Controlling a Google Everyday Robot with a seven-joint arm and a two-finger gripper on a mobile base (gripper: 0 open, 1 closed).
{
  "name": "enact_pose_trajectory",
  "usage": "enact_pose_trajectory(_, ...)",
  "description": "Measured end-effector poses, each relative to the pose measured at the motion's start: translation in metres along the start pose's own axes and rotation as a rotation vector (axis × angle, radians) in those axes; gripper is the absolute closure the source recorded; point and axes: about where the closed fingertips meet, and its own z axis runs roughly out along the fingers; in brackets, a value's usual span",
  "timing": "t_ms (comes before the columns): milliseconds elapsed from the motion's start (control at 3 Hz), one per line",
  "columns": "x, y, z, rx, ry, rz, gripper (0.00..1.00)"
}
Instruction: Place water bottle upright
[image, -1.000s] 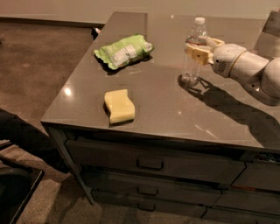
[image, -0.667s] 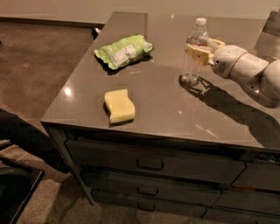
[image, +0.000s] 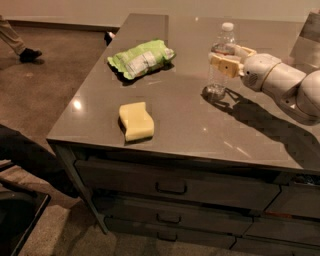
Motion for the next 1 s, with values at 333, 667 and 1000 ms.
enact_pose_trajectory(333,-0.0001,0.002,0.002,-0.004,-0.001,0.001,0.06)
enact_pose_trajectory(667,-0.0003,0.0033,0.0033,-0.007,-0.001,0.001,0.0)
enact_pose_trajectory(1000,-0.0003,0.0033,0.0033,-0.007,-0.001,0.001,0.0)
